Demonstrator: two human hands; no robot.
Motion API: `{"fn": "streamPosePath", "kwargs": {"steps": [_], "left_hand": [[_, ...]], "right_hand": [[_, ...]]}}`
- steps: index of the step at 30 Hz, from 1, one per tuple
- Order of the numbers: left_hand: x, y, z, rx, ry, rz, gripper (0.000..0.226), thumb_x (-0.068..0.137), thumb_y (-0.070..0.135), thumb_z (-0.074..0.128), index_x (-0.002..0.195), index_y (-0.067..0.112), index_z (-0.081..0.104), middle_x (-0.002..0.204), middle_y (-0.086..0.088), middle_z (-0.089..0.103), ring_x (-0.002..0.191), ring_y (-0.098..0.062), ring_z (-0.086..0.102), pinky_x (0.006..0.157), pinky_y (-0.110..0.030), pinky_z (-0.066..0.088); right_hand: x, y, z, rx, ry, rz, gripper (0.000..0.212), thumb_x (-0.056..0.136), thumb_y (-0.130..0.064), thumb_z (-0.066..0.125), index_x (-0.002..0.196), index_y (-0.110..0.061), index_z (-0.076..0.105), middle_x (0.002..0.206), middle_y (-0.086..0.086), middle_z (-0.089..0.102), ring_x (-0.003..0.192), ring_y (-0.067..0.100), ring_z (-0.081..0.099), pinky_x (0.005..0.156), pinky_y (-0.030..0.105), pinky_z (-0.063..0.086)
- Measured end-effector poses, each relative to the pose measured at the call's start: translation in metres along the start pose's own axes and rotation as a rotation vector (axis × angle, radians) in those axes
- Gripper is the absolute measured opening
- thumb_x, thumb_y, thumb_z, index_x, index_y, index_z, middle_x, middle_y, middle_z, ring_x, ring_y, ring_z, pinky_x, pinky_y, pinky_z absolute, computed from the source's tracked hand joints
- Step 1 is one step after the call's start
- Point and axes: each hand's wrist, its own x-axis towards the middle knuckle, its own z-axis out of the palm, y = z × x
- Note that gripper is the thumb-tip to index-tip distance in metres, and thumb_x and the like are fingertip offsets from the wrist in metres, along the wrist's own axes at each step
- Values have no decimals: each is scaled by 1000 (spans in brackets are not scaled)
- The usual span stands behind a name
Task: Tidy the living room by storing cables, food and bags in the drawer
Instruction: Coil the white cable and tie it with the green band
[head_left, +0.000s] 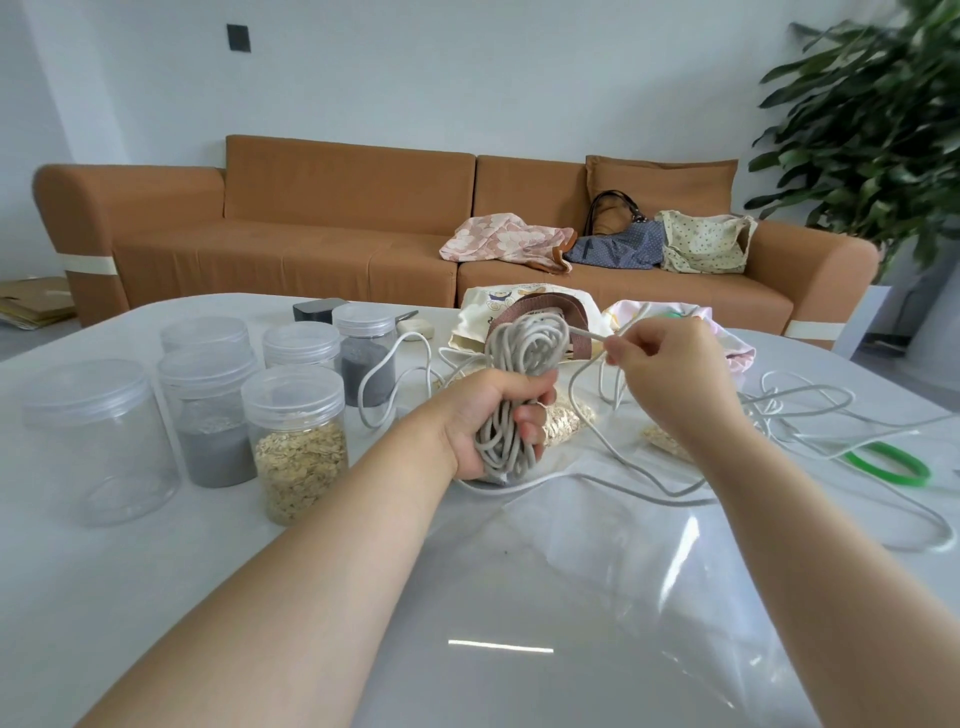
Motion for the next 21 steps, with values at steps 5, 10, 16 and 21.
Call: {"fn": "streamPosePath", "kwargs": {"steps": [5,10,16,21], "left_hand": [[5,2,-4,-213,109,178,24,71,27,66,63,14,47,40,7,40,36,-6,45,51,-19,43],[7,3,4,-336,175,297,31,89,33,61,66,14,51,43,7,42,39,-6,48,46,-18,44],[9,0,13,-304,237,431,21,90,32,61,88,11,62,44,6,39,41,-7,46,50,-24,39],[6,3,9,-285,234,427,16,90,27,60,84,13,60,44,8,39,42,-5,47,54,-24,37]], "right_hand": [[0,-4,-1,28,-60,-6,24,92,-15,53,71,-13,65,47,-1,41,43,14,32,48,27,24],[-3,-14,-1,64,-106,-101,26,90,-10,54,67,-12,66,44,-1,37,34,8,28,37,16,20],[-9,-24,-2,20,-274,-176,30,90,-12,56,61,-14,65,40,-6,36,34,8,32,38,15,26],[-15,-28,4,-55,-363,-154,31,91,-15,53,63,-16,66,42,-3,37,39,11,29,42,20,26]]}}
